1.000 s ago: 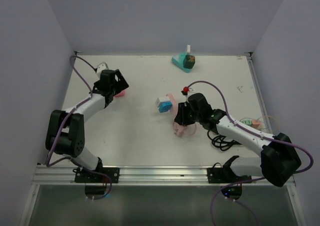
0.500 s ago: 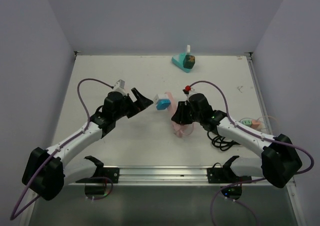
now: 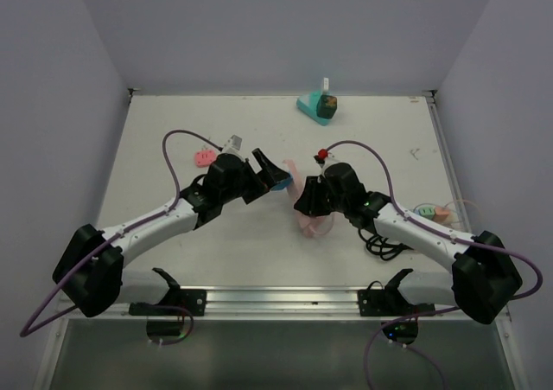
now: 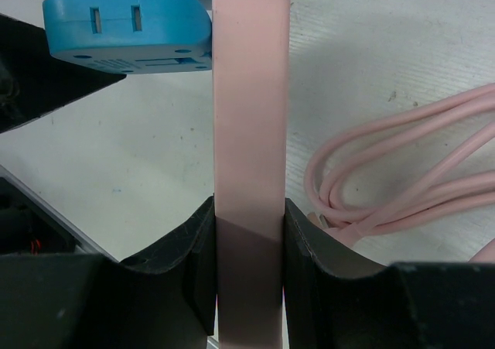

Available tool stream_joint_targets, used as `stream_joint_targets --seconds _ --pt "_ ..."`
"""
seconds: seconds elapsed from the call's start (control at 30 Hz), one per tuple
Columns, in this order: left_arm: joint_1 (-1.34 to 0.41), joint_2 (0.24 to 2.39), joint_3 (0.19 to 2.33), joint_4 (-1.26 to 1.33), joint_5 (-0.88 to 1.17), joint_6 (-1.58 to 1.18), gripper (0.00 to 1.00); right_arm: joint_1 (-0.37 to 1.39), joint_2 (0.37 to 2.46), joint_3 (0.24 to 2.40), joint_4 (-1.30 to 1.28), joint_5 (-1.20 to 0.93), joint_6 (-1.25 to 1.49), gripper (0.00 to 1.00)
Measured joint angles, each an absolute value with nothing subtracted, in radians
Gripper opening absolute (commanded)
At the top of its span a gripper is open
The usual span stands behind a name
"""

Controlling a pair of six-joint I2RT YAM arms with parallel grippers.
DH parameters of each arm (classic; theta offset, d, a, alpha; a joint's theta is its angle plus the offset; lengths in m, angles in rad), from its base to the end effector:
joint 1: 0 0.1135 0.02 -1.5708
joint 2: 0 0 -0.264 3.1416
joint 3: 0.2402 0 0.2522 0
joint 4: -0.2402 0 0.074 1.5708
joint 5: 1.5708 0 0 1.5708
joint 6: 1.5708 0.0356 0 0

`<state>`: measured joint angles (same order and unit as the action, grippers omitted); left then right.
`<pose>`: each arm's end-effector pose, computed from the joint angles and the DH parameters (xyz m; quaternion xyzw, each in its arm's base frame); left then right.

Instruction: Pull the plug off the socket

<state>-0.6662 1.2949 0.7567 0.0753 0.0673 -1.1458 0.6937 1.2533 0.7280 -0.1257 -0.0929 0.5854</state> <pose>0.2243 -0.1794 0.2446 -0.1847 0.8299 -0.4314 0.3018 0.2029 0.1730 0.2271 -0.0690 0.8927 0.2980 0.3309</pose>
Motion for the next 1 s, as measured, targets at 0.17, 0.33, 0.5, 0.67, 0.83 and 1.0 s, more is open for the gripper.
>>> stream_joint_targets --seconds 0.17,0.33,0.5,0.67,0.83,1.0 --pt "-0.680 1.323 0.777 0.056 0.012 -1.171 1.00 0.696 1.253 0.728 -0.126 -0.090 0.588 0.00" --pt "-0.696 1.364 0.802 0.033 -0.035 -1.189 1.00 0.705 1.240 0.725 -0.124 -0.092 0.588 0.00" --pt "-0.704 1.390 0.808 0.020 -0.059 -1.196 0.98 0.709 1.232 0.718 -0.118 -0.094 0.591 0.00" --pt "-0.710 1.396 0.810 0.020 -0.063 -1.197 0.89 0.709 1.231 0.713 -0.117 -0.094 0.591 0.00" --pt "-0.710 1.396 0.813 0.027 -0.065 -1.205 0.64 0.712 1.231 0.711 -0.109 -0.093 0.592 0.00" --pt "-0.712 1.386 0.791 0.061 -0.073 -1.219 0.28 0.712 1.231 0.699 -0.087 -0.092 0.599 0.00"
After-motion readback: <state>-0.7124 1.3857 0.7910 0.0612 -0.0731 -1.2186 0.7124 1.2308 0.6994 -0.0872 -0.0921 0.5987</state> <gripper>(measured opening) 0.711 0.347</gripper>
